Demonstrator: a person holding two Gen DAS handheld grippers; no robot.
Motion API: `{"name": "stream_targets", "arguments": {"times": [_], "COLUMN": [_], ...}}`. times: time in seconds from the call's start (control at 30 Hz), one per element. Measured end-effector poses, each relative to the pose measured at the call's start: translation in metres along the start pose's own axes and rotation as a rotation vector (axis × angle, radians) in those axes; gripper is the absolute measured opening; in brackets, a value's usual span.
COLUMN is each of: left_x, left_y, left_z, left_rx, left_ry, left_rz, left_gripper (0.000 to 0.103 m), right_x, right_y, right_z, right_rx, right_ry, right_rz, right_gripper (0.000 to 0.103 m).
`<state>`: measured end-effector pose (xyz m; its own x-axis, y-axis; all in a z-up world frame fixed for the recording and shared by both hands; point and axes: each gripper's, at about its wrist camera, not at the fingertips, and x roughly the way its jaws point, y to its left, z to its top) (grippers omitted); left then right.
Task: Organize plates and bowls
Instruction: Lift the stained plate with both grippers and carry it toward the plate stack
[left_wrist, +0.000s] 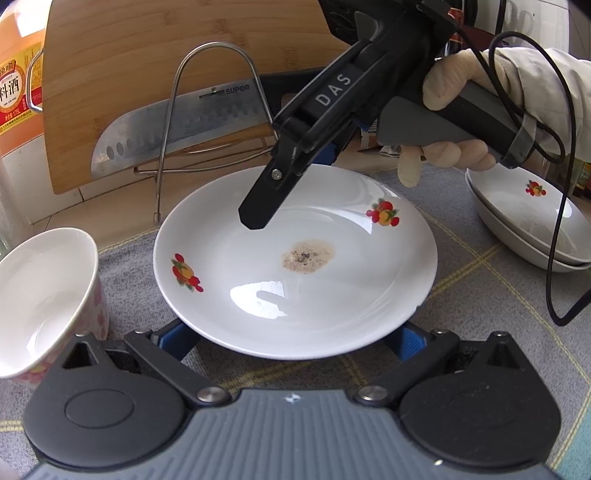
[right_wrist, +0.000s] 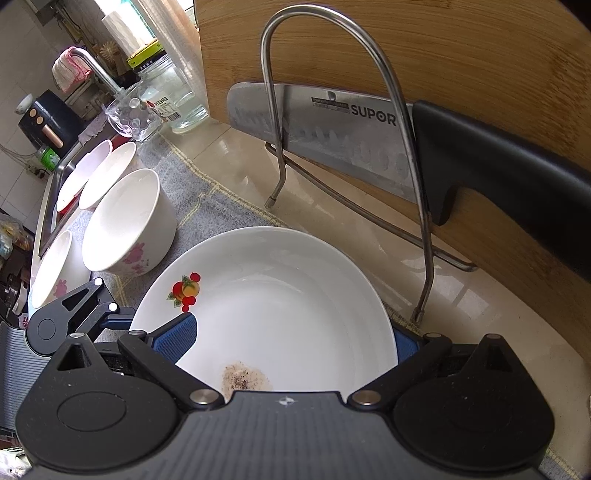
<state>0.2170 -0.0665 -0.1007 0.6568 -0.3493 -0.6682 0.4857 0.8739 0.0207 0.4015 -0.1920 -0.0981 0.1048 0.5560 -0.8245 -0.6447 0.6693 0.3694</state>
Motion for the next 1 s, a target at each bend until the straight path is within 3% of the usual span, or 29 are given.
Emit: {"name": "stream_targets", "arguments": {"times": [0.67,1.0], "left_x": [-0.001,-0.021], "left_y": [0.001,-0.006], "left_z": [0.000,-0.003], "left_rx": [-0.006,0.009], "left_ry": [0.019,0.011], "left_rz": [-0.036,-0.048], "left_gripper": [0.102,0.102], "right_x": [-0.007,-0.023], "right_y": [0.010,0.022], "right_z": [-0.013,-0.031], "right_rx": [0.030,0.059], "right_ry": [0.002,-0.003], "right_rz": [-0.016,-0.023], "right_gripper": [0.103,0.103]}}
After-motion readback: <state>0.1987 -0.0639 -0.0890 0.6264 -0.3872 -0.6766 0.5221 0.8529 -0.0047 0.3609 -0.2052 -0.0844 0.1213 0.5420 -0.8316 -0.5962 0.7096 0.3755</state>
